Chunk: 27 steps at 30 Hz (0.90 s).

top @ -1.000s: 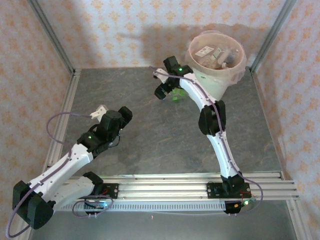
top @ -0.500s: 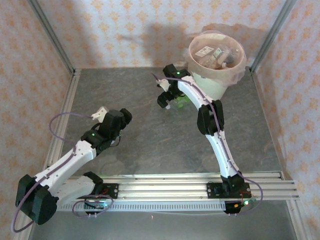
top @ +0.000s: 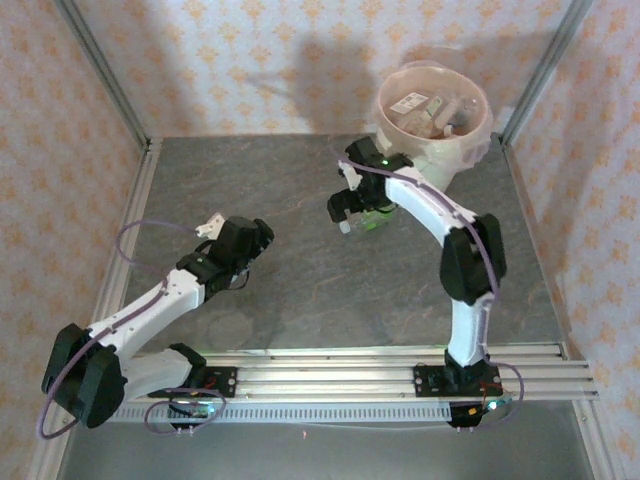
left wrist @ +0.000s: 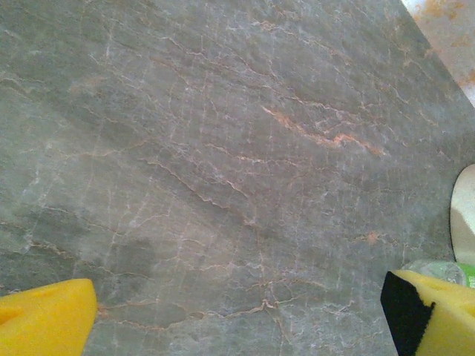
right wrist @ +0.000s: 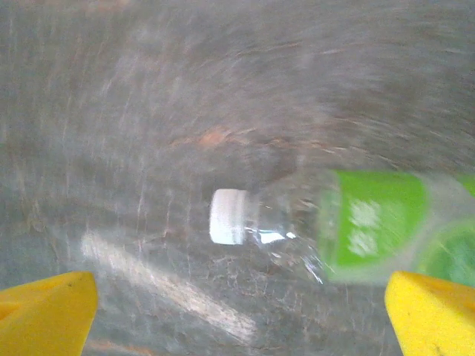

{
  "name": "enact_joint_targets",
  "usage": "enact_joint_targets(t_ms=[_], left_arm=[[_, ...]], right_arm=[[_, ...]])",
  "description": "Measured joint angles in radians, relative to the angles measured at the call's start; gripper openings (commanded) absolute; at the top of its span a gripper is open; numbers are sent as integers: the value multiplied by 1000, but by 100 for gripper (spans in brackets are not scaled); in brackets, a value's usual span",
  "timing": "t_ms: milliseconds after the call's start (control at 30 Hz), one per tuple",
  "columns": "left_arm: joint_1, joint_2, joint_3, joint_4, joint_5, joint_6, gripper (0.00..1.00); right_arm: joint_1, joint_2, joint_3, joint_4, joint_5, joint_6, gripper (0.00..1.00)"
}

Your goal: Put the plastic bottles in the bin

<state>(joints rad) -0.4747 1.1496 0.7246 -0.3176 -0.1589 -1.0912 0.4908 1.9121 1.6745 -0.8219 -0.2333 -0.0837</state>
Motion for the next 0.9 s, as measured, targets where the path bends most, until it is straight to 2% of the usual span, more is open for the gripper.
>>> enact_joint_targets(t_ms=[167, 267, 367, 567, 767, 900], left_arm=[[0, 45, 40, 15, 21, -1, 100], [0, 50, 41, 29, 24, -3, 100], [0, 50, 41, 39, 24, -8, 100], [0, 7, 36, 25, 16, -8, 100], [0, -72, -2, 12, -24, -9, 100], [0, -95, -26, -2, -47, -9, 100]], right_arm=[[1, -146, -180, 167, 155, 414, 99], [0, -138, -236, 239, 240, 659, 99], [0, -78, -226, 254, 315, 833, 99], [-1, 116, -59, 208, 402, 1041, 99], [0, 166, -54, 185, 444, 1181, 97], [-1, 195, -54, 183, 460, 1217, 89]])
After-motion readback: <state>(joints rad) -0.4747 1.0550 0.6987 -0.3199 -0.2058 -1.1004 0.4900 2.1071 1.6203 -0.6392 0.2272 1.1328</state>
